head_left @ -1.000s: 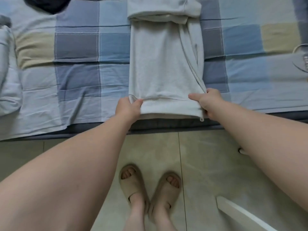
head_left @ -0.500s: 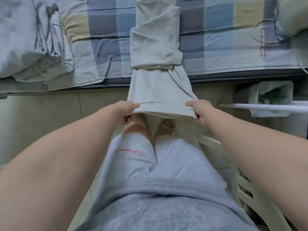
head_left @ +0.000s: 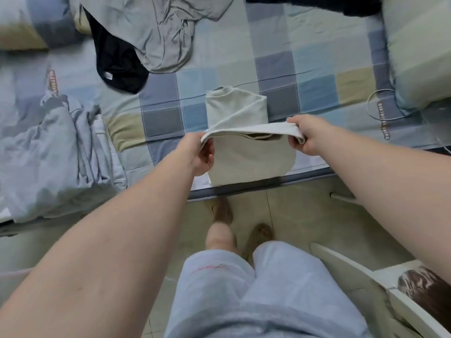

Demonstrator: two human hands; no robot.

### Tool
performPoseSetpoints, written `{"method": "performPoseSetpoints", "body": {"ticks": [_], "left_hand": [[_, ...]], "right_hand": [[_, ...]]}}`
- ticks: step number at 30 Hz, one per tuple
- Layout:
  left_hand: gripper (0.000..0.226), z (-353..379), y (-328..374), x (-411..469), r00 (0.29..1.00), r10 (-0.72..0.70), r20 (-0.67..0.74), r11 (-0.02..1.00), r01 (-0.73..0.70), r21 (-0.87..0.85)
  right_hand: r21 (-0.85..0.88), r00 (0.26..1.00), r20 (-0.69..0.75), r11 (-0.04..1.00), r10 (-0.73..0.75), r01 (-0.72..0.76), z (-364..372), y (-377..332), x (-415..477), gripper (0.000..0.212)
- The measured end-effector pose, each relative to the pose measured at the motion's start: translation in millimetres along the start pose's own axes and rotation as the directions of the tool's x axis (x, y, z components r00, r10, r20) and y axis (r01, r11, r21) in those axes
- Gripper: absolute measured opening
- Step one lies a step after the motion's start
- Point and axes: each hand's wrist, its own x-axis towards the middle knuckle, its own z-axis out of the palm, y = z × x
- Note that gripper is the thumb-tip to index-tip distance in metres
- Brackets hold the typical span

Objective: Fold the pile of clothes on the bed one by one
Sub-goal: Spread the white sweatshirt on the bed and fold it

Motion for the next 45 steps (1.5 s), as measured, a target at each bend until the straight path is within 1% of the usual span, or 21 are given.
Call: {"method": "performPoseSetpoints", "body": {"ticks": [1,6,9,10,11,12,13,14,15,16,17,19,20,23,26,27,30,33,39,43,45], "left_hand": [[0.031,7,21,11,1.0,0.013,-0.002,1.0,-0.013,-0.008],[0.032,38,106,84,0.996,0.084,0.006,0.996,-0.084,0.028],[0.021,54,128,134,0.985,0.175,0.016,0.981,-0.175,0.079],[0.017,56,129,153,0.973,0.232,0.01,0.962,-0.231,0.144],[0.014,57,126,173,0.946,0.325,-0.001,0.914,-0.314,0.258],[0.01,53,118,193,0.9,0.435,-0.01,0.821,-0.392,0.416],[0.012,47,108,213,0.844,0.536,-0.009,0.703,-0.44,0.559],[0.027,41,96,230,0.792,0.61,-0.008,0.597,-0.453,0.662],[0.047,35,83,243,0.764,0.645,-0.033,0.549,-0.432,0.716],[0.065,29,70,255,0.753,0.654,-0.079,0.548,-0.399,0.735],[0.079,25,58,263,0.755,0.645,-0.12,0.571,-0.372,0.732],[0.1,20,36,278,0.799,0.572,-0.185,0.651,-0.306,0.695],[0.104,18,26,284,0.824,0.522,-0.219,0.701,-0.269,0.66],[0.101,17,9,294,0.884,0.385,-0.266,0.815,-0.191,0.547],[0.1,15,8,294,0.918,0.319,-0.237,0.831,-0.151,0.535],[0.093,14,9,292,0.925,0.317,-0.21,0.829,-0.163,0.535],[0.058,14,13,274,0.935,0.34,-0.104,0.834,-0.249,0.492],[0.041,16,22,237,0.909,0.413,-0.051,0.81,-0.341,0.477],[0.042,-4,46,112,0.829,0.553,-0.08,0.768,-0.47,0.434],[0.033,-44,58,25,0.755,0.644,-0.123,0.724,-0.549,0.418],[0.035,-73,63,-9,0.712,0.688,-0.144,0.691,-0.58,0.432]], "right_hand": [[0.019,1.0,-0.008,1.0,-0.002,0.002,12,-17,12,0.005],[0.08,0.997,-0.051,0.995,-0.053,0.057,68,-82,80,0.011],[0.032,0.996,0.015,0.996,-0.089,0.089,92,-88,133,0.005],[-0.02,0.993,0.049,0.994,-0.105,0.106,96,-83,153,0.014],[-0.109,0.988,0.057,0.983,-0.141,0.146,97,-73,175,0.026],[-0.241,0.977,0.023,0.948,-0.21,0.209,96,-60,195,0.038],[-0.401,0.951,-0.021,0.874,-0.31,0.276,93,-46,214,0.049],[-0.551,0.912,-0.041,0.771,-0.408,0.32,88,-31,231,0.059],[-0.656,0.882,-0.057,0.684,-0.467,0.32,83,-17,245,0.067],[-0.703,0.875,-0.081,0.65,-0.477,0.289,78,-4,256,0.075],[-0.696,0.891,-0.099,0.671,-0.443,0.256,74,8,265,0.084],[-0.566,0.949,-0.085,0.799,-0.303,0.204,68,26,278,0.093],[-0.494,0.967,-0.06,0.849,-0.248,0.187,66,33,282,0.09],[-0.379,0.981,0.064,0.905,-0.184,0.194,60,45,290,0.067],[-0.335,0.973,0.199,0.925,-0.114,0.177,53,45,296,0.05],[-0.333,0.971,0.222,0.929,-0.089,0.161,51,43,296,0.048],[-0.321,0.963,0.266,0.937,-0.053,0.14,47,32,285,0.044],[-0.283,0.949,0.307,0.944,-0.078,0.169,45,15,250,0.043],[-0.275,0.889,0.434,0.918,-0.146,0.286,46,-39,119,0.042],[-0.296,0.82,0.552,0.883,-0.154,0.365,66,-63,27,0.036],[-0.318,0.796,0.584,0.858,-0.157,0.403,87,-66,-10,0.035]]}}
